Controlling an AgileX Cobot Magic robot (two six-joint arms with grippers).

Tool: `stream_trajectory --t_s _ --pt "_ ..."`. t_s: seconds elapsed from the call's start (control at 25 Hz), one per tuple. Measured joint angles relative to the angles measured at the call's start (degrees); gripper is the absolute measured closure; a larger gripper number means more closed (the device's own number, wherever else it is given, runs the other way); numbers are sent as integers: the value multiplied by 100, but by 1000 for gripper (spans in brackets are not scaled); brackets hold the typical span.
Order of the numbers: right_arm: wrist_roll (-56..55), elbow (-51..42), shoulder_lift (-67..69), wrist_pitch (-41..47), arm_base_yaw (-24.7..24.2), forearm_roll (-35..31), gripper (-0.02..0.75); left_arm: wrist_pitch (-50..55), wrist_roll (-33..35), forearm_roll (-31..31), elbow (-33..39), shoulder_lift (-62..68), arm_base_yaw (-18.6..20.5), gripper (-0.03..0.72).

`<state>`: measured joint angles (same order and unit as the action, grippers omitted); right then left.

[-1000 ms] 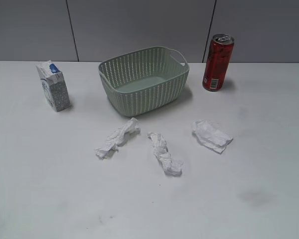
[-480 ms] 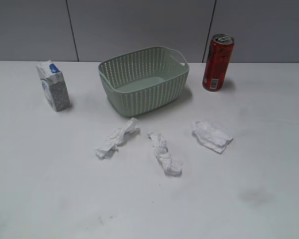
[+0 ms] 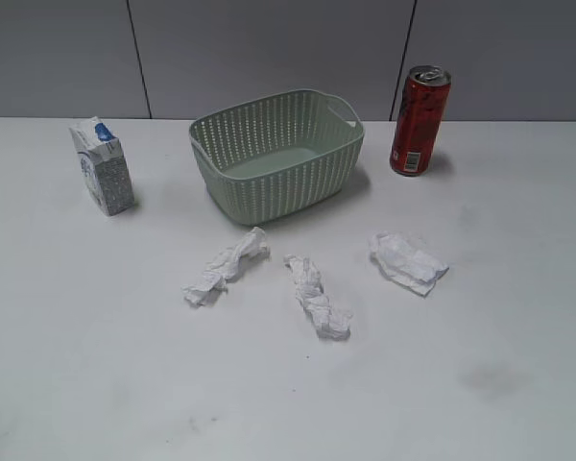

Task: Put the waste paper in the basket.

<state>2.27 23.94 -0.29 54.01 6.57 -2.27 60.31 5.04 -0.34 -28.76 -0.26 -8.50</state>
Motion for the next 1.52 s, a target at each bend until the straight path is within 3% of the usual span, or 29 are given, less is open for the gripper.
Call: stream_trajectory --t_s 0.28,0.6,1.24,1.52 --pt "-1 75 -4 -151 0 0 150 0 0 -2 0 0 0 298" --pt "-1 143 950 -1446 0 -119 150 0 0 2 0 0 0 167" --pt "9 1036 4449 -1836 0 -279 150 0 0 34 0 0 0 159" --pt "860 1814 6013 -1817 0 -1152 150 0 0 34 0 0 0 159"
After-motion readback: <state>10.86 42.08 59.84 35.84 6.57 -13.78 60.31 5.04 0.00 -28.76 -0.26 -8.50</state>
